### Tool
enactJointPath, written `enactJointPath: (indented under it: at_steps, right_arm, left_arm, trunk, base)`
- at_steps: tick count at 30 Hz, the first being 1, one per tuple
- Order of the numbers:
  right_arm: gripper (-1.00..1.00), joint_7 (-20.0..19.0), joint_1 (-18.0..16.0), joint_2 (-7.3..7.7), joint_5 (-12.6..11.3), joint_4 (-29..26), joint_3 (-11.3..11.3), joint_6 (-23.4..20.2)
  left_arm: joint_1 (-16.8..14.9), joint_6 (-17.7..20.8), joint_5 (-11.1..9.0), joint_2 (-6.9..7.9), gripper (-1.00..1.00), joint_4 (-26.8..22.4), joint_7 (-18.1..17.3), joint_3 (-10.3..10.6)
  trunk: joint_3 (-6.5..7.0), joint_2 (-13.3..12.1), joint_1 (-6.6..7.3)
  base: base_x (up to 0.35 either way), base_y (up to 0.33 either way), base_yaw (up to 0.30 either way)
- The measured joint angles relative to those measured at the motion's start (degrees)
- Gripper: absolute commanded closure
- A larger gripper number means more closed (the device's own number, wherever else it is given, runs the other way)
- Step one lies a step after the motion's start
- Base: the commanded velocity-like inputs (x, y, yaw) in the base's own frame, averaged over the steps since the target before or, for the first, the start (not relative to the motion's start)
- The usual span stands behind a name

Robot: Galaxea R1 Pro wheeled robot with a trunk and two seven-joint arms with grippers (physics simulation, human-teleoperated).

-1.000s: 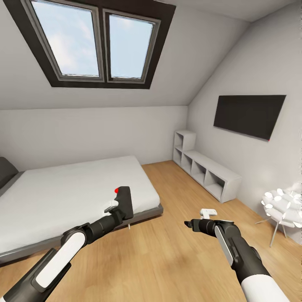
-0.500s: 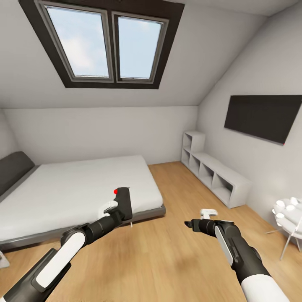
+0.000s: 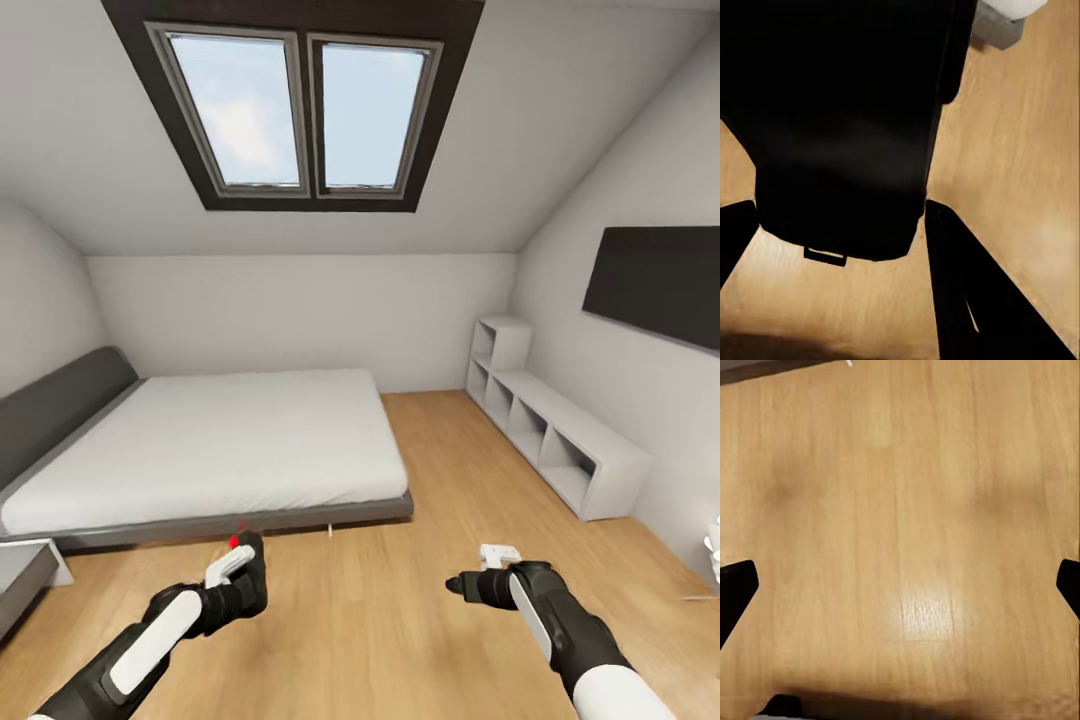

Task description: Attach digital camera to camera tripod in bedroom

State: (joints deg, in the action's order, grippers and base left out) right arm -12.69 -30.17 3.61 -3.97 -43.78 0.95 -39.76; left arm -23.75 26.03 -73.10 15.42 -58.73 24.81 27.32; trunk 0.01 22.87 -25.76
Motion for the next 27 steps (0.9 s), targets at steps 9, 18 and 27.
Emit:
enactJointPath:
  at_steps: [9,18,27]
  right_arm:
    - [-1.00,1.7,0.0,1.46,1.6,22.9,-0.2,4.4]
    - [-1.00,3.1,-0.1,2.87,4.3,41.8,-0.3,22.0]
    - [-1.00,6.1,5.7,5.24,5.3,45.3,-0.3,31.0]
  left_arm:
    - [0.0,-2.1,0.0,-4.72,1.00,21.5,0.4,0.3]
    - [0.0,-8.5,1.1,-14.88,1.00,48.9,0.4,0.4]
    - [2.0,-17.6,6.0,-19.21,1.00,57.5,-3.5,0.4]
  trunk:
    - [-0.01,0.0,0.00]
    - [-0.01,0.0,0.00]
    - [-0.01,0.0,0.00]
  base:
    - [0.000,-0.292,0.299]
    - [0.000,-0.227,0.300]
    - [0.000,-0.031,0.300]
